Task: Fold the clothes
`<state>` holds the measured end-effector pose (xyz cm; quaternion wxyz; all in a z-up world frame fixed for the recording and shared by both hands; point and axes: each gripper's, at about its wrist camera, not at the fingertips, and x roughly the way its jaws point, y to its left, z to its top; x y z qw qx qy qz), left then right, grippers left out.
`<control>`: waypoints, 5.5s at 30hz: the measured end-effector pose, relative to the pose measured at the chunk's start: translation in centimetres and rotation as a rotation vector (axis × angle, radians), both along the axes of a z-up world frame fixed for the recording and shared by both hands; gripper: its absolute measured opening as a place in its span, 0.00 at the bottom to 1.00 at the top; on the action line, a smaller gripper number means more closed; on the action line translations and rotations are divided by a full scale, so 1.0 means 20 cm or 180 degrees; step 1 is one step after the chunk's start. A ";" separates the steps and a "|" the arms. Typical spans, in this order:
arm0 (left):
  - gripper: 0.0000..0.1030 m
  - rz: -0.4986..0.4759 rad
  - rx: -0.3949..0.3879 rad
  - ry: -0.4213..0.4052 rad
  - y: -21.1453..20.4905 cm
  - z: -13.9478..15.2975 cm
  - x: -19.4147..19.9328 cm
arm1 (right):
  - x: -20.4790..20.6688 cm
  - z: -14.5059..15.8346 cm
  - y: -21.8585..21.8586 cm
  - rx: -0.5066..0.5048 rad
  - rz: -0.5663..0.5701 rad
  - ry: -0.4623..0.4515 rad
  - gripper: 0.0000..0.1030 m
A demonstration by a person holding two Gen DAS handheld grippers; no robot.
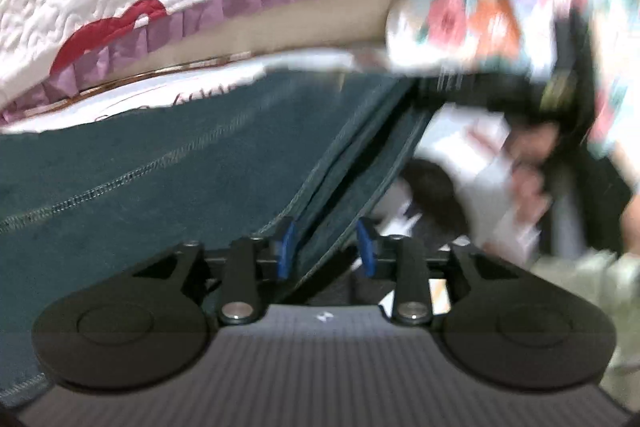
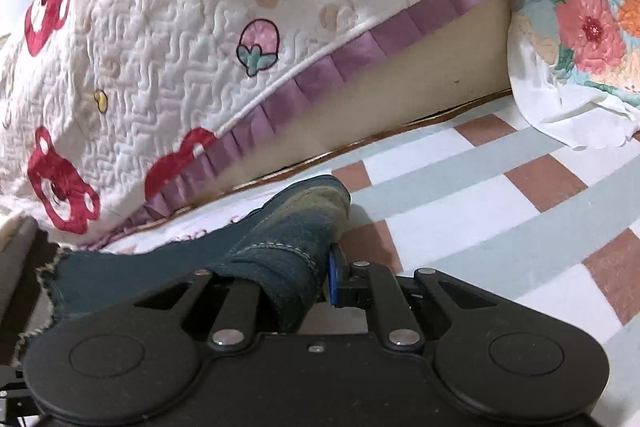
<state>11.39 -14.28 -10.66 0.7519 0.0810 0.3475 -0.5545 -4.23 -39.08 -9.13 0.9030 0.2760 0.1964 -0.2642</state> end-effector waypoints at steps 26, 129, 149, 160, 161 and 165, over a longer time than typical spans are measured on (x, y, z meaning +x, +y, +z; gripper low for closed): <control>0.88 0.2759 0.0264 0.1176 1.09 -0.29 0.62 | -0.03 -0.11 0.05 -0.0500 0.0314 0.0417 0.14; 0.44 0.0986 0.0154 0.0042 0.14 -0.18 0.39 | -0.75 0.13 -0.18 -0.0299 -0.0304 0.0214 0.11; 0.04 0.0642 0.0344 0.0113 -0.07 -0.24 0.33 | -0.75 0.09 -0.19 -0.0256 -0.0331 0.0254 0.13; 0.03 0.0813 0.0242 -0.0432 0.10 0.12 0.50 | -0.63 0.20 0.04 -0.1063 0.0012 0.0512 0.13; 0.04 0.0830 0.0254 -0.0206 0.12 0.06 0.54 | -0.61 0.19 0.05 -0.1109 0.0032 0.0552 0.12; 0.04 0.1057 0.0315 0.0127 0.18 -0.16 0.59 | -0.57 0.14 0.03 -0.1105 -0.0135 0.0682 0.09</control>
